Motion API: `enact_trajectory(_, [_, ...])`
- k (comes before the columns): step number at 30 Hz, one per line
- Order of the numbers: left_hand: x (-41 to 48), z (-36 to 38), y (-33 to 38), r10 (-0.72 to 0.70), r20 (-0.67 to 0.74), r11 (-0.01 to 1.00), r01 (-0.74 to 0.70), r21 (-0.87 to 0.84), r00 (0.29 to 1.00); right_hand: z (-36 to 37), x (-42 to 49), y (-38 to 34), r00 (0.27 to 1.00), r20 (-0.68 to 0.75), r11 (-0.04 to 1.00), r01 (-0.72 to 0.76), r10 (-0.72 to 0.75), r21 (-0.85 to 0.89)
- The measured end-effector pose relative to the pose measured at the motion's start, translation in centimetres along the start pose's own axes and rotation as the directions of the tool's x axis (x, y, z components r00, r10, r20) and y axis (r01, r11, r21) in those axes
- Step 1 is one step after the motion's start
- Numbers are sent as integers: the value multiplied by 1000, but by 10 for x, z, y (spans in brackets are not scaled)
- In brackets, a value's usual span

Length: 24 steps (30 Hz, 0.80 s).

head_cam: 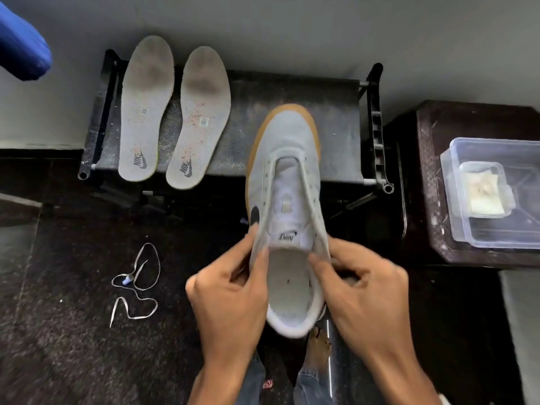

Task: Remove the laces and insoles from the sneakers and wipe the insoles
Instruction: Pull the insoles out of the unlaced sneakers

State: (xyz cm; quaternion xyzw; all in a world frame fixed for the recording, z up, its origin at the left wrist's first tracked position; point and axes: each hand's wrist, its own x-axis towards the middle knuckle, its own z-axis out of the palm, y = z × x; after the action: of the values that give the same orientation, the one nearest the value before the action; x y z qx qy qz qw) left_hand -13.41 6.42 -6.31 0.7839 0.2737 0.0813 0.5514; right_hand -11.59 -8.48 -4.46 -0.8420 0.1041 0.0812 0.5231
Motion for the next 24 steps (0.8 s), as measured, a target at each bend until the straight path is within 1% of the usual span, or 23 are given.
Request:
enact_trajectory(3, [-38, -3, -28, -65, 16, 998, 64, 2, 998, 1, -35, 30, 997, 11, 995, -78, 77, 62])
enact_trajectory(6, [-67, 2, -52, -103, 25, 994, 103, 28, 994, 5, -61, 70, 992, -5, 992, -125, 125, 17])
enact_trajectory(8, [-81, 10, -68, -164, 46, 985, 161, 56, 985, 9, -71, 95, 990, -36, 990, -139, 138, -13])
enact_trajectory(11, [-92, 27, -94, -251, 74, 967, 246, 64, 965, 16, -78, 126, 987, -34, 987, -160, 159, -15])
enact_trajectory(14, [-93, 49, -127, -280, 94, 952, 264, 156, 955, 27, -73, 170, 974, -24, 974, -228, 227, -16])
enact_trajectory(16, [-90, 67, -157, -341, 56, 927, 325, 188, 938, 37, -64, 204, 965, -4, 963, -261, 261, -70])
enact_trajectory(20, [-79, 105, -215, -436, 17, 886, 425, 183, 900, 63, -39, 263, 941, 27, 935, -333, 338, -120])
enact_trajectory(24, [-70, 138, -272, -494, 4, 853, 484, 196, 870, 91, -23, 320, 934, 65, 916, -328, 351, -230])
